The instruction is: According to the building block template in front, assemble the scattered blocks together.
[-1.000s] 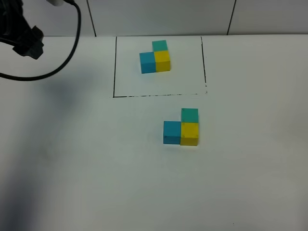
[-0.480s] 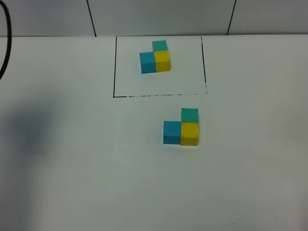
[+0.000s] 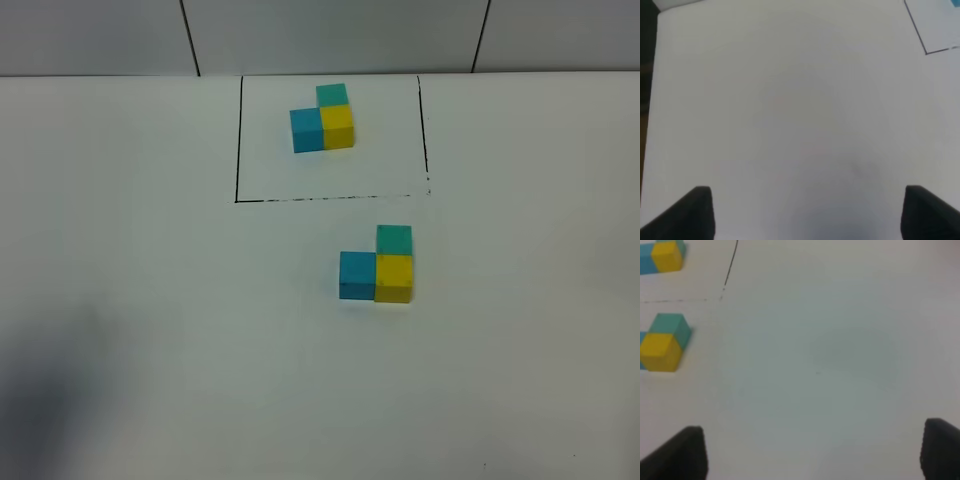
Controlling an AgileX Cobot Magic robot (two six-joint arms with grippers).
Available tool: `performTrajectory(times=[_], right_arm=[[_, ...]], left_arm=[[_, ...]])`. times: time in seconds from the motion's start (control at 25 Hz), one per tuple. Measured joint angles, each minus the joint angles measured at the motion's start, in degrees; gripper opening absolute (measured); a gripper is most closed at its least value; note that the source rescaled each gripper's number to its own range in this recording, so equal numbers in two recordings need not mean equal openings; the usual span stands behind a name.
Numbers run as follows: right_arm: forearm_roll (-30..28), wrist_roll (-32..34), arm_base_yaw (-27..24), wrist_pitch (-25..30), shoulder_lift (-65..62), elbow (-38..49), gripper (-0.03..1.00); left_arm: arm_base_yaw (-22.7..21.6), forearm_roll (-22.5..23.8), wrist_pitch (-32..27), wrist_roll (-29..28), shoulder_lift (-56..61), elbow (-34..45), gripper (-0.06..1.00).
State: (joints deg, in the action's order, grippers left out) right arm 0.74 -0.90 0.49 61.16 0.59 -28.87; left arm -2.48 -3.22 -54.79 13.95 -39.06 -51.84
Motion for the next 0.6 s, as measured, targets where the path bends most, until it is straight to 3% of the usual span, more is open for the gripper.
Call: performTrajectory(times=[0.24,0.6], right_arm=[[0.0,-0.06,0.0,0.0,0.0,0.0,0.73],[0.0,0.0,0.0,0.0,0.0,0.0,0.73]], left_arm=[[0.57,-0.04,-0.5,-2.96,13.25,9.67,0.95],[1.33,-1.6,-3.07,-3.32,27.27,17.67,0.95]])
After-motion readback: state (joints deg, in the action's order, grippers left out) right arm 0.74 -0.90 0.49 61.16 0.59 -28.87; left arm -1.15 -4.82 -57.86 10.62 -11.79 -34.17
